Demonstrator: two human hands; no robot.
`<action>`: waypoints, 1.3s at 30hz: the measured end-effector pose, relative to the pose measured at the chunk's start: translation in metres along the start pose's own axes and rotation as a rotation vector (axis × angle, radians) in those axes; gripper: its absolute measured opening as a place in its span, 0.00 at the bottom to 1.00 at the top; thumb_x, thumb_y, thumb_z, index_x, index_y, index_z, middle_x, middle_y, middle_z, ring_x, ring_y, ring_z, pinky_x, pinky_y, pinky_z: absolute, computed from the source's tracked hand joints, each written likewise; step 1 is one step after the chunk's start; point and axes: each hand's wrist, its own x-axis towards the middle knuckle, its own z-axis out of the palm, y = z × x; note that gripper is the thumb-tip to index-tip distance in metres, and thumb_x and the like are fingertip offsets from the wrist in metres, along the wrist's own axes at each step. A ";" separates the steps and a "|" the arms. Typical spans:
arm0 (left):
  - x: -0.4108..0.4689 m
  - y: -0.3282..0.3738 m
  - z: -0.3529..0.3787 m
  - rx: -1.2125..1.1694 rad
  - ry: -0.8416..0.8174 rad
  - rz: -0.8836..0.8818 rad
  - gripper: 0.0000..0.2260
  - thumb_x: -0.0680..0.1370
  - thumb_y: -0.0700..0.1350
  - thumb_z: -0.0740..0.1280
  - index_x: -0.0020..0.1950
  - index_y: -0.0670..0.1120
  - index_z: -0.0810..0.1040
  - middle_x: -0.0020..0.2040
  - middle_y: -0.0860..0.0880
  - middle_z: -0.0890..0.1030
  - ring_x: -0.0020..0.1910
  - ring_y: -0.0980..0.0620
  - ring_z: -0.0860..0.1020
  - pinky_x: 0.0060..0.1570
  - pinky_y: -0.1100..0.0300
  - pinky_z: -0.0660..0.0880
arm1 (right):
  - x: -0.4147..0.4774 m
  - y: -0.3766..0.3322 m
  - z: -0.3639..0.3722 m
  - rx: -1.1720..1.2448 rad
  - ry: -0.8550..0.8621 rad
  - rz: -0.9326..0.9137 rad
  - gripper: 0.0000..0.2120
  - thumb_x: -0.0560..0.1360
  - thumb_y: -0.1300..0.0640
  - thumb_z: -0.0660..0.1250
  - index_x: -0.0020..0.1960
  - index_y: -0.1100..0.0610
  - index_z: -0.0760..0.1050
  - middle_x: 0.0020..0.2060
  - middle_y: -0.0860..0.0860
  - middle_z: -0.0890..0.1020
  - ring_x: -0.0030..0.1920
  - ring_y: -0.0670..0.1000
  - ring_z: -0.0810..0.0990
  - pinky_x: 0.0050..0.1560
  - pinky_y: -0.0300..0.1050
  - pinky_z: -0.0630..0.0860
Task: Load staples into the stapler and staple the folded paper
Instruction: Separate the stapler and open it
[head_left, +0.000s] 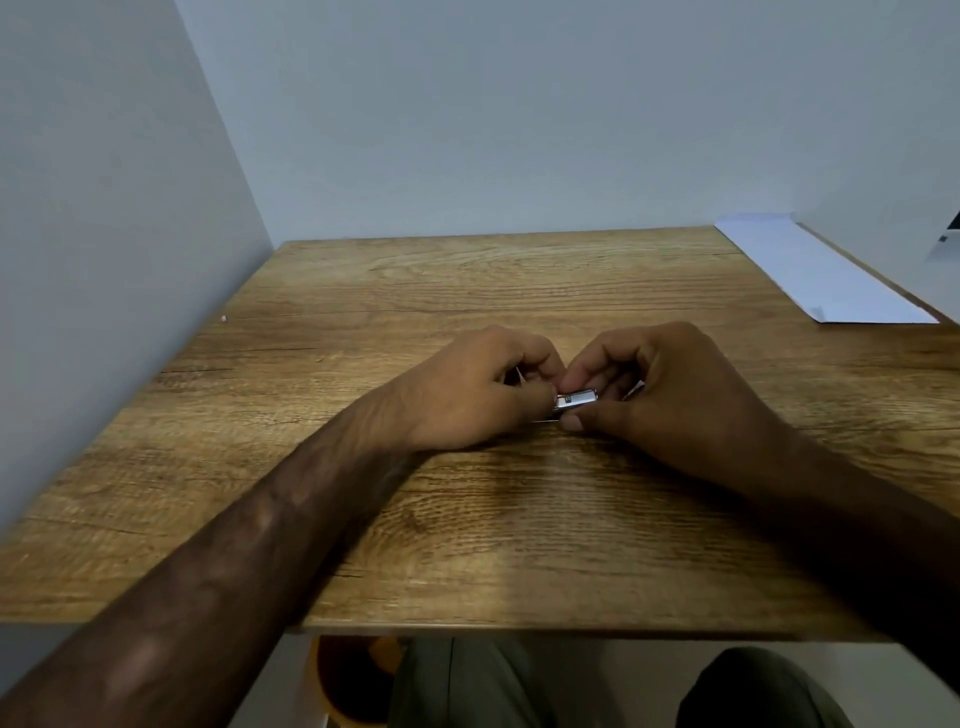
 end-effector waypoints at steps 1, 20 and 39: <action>0.000 0.000 0.001 0.023 0.012 0.008 0.05 0.79 0.44 0.68 0.49 0.52 0.83 0.37 0.56 0.81 0.35 0.62 0.75 0.38 0.61 0.72 | 0.000 0.000 0.000 0.010 0.002 0.002 0.12 0.62 0.60 0.84 0.41 0.48 0.85 0.34 0.44 0.87 0.34 0.42 0.84 0.36 0.34 0.78; -0.021 -0.004 -0.009 0.193 -0.001 0.241 0.24 0.76 0.30 0.65 0.67 0.52 0.80 0.49 0.50 0.82 0.50 0.52 0.79 0.49 0.50 0.77 | 0.000 0.002 -0.005 0.143 -0.009 0.093 0.14 0.61 0.64 0.84 0.44 0.56 0.85 0.38 0.53 0.88 0.39 0.55 0.87 0.40 0.39 0.83; -0.010 0.001 -0.004 0.203 -0.091 0.276 0.09 0.75 0.44 0.73 0.50 0.51 0.74 0.40 0.52 0.76 0.37 0.52 0.75 0.35 0.56 0.72 | 0.004 0.001 -0.006 0.154 -0.065 0.130 0.12 0.62 0.63 0.84 0.43 0.57 0.84 0.36 0.52 0.88 0.35 0.45 0.86 0.35 0.33 0.78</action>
